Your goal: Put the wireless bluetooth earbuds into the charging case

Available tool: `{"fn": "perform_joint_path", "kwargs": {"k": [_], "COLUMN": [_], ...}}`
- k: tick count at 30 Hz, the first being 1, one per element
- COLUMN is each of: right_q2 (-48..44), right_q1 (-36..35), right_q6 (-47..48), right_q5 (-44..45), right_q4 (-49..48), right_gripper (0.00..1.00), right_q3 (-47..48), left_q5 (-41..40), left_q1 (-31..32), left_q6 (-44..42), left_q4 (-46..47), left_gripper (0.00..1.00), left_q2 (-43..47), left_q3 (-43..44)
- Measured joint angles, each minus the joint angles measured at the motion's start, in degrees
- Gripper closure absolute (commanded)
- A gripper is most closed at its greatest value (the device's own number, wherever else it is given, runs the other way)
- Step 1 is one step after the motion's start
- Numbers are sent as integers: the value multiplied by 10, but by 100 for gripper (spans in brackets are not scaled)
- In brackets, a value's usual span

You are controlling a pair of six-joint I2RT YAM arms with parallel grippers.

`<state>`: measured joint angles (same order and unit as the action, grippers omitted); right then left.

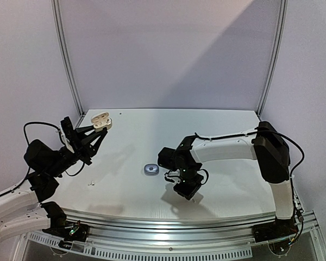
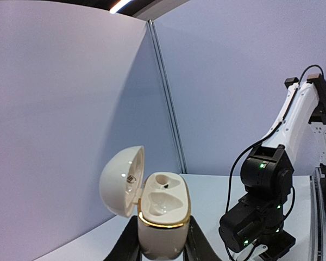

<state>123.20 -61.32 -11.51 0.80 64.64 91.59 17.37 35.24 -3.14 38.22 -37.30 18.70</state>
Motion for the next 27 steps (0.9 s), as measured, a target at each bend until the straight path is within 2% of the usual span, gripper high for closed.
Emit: {"fn": "perform_joint_path", "kwargs": {"k": [6, 11, 22, 27], "right_q2": [0, 0, 0, 9], "right_q1": [0, 0, 0, 0], "right_q6": [0, 2, 2, 2], "right_q5": [0, 0, 0, 9], "right_q4": [5, 13, 19, 34], "right_gripper": [78, 78, 97, 100], "right_q3": [0, 0, 1, 44], "left_q5": [0, 0, 0, 0], "left_q1": [0, 0, 0, 0], "left_q6": [0, 0, 0, 0], "left_q4": [0, 0, 0, -1], "left_gripper": [100, 100, 100, 100], "left_q2": [0, 0, 0, -1], "left_q3": [0, 0, 0, 0]}}
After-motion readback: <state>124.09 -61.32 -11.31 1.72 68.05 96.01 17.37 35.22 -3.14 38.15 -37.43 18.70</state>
